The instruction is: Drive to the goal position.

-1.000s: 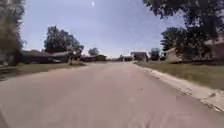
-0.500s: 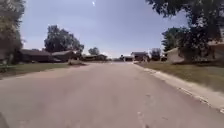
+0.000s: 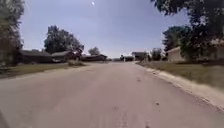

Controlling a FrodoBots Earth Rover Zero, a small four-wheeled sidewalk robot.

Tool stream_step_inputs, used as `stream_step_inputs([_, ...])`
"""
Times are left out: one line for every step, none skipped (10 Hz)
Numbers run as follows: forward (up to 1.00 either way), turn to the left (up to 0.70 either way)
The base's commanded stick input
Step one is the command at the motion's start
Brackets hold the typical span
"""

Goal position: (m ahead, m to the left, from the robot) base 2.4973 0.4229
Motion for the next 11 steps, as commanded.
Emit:
stream_step_inputs([0.7,0.0])
stream_step_inputs([0.7,0.0])
stream_step_inputs([0.7,0.0])
stream_step_inputs([0.7,0.0])
stream_step_inputs([0.7,0.0])
stream_step_inputs([0.7,0.0])
stream_step_inputs([0.7,0.0])
stream_step_inputs([0.7,0.0])
stream_step_inputs([0.7,0.0])
stream_step_inputs([0.7,0.0])
stream_step_inputs([0.7,0.0])
